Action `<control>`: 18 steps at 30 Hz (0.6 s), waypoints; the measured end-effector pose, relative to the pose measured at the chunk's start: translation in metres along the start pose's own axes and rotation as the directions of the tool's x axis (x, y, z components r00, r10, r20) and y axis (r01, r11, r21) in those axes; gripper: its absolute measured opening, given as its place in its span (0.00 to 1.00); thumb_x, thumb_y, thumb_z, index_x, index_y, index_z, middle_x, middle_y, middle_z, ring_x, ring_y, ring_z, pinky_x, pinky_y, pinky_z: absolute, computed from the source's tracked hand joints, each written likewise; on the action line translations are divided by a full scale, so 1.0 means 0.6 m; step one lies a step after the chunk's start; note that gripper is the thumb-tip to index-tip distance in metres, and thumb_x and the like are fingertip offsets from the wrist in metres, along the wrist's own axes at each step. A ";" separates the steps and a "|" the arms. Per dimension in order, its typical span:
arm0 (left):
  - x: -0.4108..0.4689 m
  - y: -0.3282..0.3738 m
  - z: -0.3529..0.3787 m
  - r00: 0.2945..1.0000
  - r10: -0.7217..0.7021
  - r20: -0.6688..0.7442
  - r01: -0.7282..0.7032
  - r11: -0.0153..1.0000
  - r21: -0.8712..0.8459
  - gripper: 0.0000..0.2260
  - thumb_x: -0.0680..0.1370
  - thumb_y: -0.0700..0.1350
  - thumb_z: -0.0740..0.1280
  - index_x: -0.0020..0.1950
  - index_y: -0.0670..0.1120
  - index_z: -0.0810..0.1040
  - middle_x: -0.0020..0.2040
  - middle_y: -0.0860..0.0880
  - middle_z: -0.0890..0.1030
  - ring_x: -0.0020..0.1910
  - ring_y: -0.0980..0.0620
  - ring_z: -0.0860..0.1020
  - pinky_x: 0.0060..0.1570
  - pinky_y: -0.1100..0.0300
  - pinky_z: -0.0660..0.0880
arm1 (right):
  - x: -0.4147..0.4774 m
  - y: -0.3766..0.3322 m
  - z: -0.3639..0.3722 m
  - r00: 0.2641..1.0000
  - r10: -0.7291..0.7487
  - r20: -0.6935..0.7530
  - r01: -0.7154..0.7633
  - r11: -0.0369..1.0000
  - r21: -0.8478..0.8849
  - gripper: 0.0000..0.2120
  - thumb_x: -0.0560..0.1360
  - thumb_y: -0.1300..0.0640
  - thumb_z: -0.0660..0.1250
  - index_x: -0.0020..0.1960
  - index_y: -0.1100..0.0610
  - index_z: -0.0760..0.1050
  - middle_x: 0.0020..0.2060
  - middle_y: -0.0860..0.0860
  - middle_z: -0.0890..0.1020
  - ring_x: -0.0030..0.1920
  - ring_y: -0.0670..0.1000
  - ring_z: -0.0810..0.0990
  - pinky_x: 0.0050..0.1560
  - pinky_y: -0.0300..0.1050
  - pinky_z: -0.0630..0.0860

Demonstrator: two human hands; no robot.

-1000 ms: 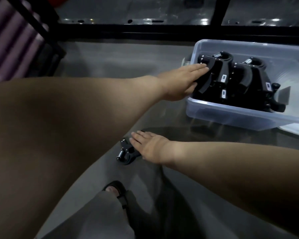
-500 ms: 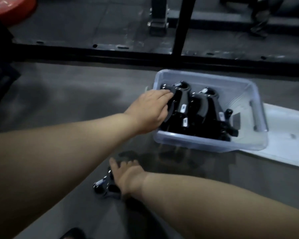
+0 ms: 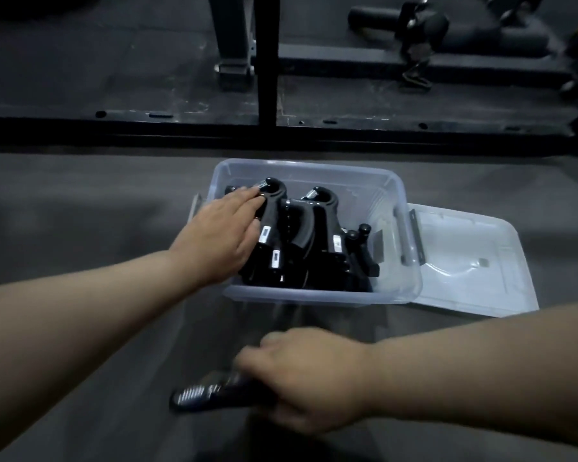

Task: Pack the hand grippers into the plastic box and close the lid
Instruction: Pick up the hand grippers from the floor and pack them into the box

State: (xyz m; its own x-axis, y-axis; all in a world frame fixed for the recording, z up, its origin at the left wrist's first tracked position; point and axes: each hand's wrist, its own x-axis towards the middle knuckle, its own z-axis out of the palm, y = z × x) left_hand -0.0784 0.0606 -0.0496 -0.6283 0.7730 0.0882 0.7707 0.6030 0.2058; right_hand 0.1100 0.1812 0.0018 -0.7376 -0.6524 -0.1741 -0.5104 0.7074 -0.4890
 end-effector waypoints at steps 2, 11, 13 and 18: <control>-0.003 0.005 -0.006 0.999 -0.037 -0.002 0.037 0.999 -0.011 0.26 0.79 0.53 0.49 0.71 0.40 0.70 0.73 0.42 0.69 0.72 0.44 0.67 0.72 0.48 0.62 | -0.060 0.020 -0.050 0.973 0.139 -0.185 -0.103 0.976 0.191 0.17 0.74 0.49 0.65 0.58 0.58 0.71 0.49 0.55 0.80 0.48 0.57 0.80 0.47 0.53 0.78; -0.059 0.047 -0.028 0.986 -0.128 0.110 0.121 0.990 0.068 0.31 0.79 0.57 0.44 0.74 0.41 0.66 0.77 0.43 0.61 0.74 0.45 0.64 0.74 0.51 0.58 | -0.117 0.166 -0.138 0.438 0.805 -0.400 -0.452 0.582 0.676 0.14 0.77 0.53 0.63 0.60 0.54 0.66 0.45 0.54 0.79 0.43 0.54 0.79 0.44 0.51 0.77; -0.065 0.051 -0.025 0.982 -0.153 0.111 0.145 0.987 0.070 0.31 0.78 0.57 0.44 0.74 0.42 0.66 0.77 0.44 0.61 0.73 0.45 0.65 0.73 0.51 0.58 | -0.117 0.183 -0.144 0.436 0.876 -0.205 -0.507 0.428 0.749 0.11 0.78 0.57 0.60 0.59 0.58 0.67 0.42 0.56 0.78 0.38 0.54 0.79 0.34 0.44 0.76; -0.050 0.060 -0.028 0.971 -0.221 0.087 0.226 0.973 -0.046 0.31 0.77 0.58 0.46 0.75 0.45 0.64 0.77 0.47 0.62 0.75 0.48 0.62 0.74 0.53 0.55 | -0.118 0.192 -0.147 0.470 0.882 0.022 -0.569 0.284 0.772 0.07 0.78 0.62 0.61 0.41 0.60 0.69 0.29 0.55 0.74 0.21 0.48 0.73 0.23 0.37 0.69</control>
State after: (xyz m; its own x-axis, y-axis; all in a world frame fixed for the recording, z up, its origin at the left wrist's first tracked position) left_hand -0.0338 0.0555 -0.0285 -0.7717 0.6344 -0.0446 0.6030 0.7522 0.2655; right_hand 0.0643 0.3326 0.0333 -0.7875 0.3115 -0.5319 0.6159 0.3627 -0.6994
